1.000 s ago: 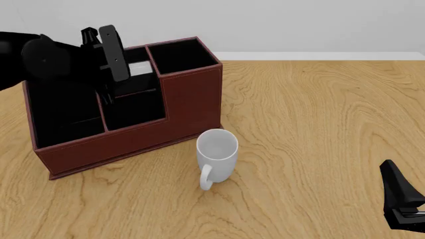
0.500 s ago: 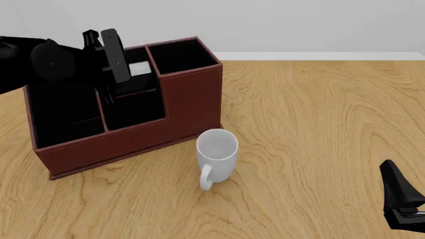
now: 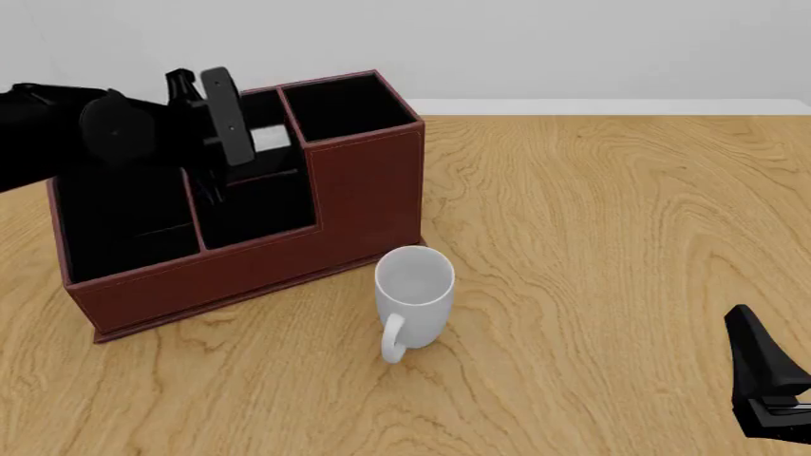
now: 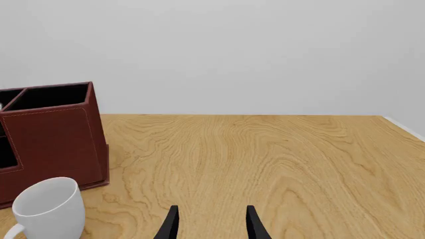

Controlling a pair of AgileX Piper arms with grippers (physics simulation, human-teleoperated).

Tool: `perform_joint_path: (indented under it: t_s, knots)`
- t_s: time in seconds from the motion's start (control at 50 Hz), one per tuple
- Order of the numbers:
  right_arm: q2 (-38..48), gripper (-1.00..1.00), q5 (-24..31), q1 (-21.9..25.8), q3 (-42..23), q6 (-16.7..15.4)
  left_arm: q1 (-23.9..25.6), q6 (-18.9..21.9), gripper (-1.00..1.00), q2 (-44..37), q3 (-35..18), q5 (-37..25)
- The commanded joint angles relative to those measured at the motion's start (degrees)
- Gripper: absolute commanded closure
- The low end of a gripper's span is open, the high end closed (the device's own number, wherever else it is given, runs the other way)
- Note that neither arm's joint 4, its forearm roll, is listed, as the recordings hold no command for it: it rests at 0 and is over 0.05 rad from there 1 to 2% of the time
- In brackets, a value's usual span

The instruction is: Pick up the book and place it in the front compartment of the caddy.

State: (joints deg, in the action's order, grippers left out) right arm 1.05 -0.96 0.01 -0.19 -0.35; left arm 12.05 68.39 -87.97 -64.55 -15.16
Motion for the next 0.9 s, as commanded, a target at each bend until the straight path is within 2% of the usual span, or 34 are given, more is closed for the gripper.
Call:
perform_joint_path:
  t_s: [0.02,0.4,0.52,0.62,0.64,0.7,0.76,0.88,0.9]
  knots:
    - [0.0,-1.00,0.0,0.0,0.0,0.0,-0.1,0.3,1.00,-1.0,-0.2,1.8]
    - [0.0,-1.00,0.0,0.0,0.0,0.0,-2.1,0.3,1.00,-3.7,0.0,4.1]
    - [0.0,-1.00,0.0,0.0,0.0,0.0,-4.1,1.1,1.00,-5.7,-0.7,5.7]
    - [0.0,-1.00,0.0,0.0,0.0,0.0,-7.8,4.7,1.00,-8.3,-1.9,5.5]
    - [0.0,-1.00,0.0,0.0,0.0,0.0,-8.5,4.8,-1.00,-8.5,-2.7,6.0]
    - [0.0,-1.00,0.0,0.0,0.0,0.0,-9.8,7.5,-1.00,-8.8,-1.9,7.2]
    - [0.0,-1.00,0.0,0.0,0.0,0.0,-10.1,8.1,-1.00,-8.2,-1.4,7.3]
    - [0.0,-1.00,0.0,0.0,0.0,0.0,-12.5,15.7,-1.00,-9.0,1.4,14.6]
    - [0.0,-1.00,0.0,0.0,0.0,0.0,-11.7,14.5,-1.00,-8.0,1.4,14.8]
